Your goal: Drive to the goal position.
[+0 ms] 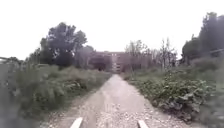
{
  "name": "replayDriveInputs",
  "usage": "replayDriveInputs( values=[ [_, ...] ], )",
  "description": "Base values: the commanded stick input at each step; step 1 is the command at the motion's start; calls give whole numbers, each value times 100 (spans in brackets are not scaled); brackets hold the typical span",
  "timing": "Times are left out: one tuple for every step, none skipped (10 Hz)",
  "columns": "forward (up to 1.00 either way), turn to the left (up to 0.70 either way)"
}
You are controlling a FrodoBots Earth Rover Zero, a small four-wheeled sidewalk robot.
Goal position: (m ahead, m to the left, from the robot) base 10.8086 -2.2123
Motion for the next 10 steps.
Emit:
replayDriveInputs(
  values=[
    [70,-25],
    [70,-35],
    [70,0],
    [70,0],
    [70,0],
    [70,0],
    [70,0],
    [70,0],
    [70,0],
    [70,0]
  ],
)
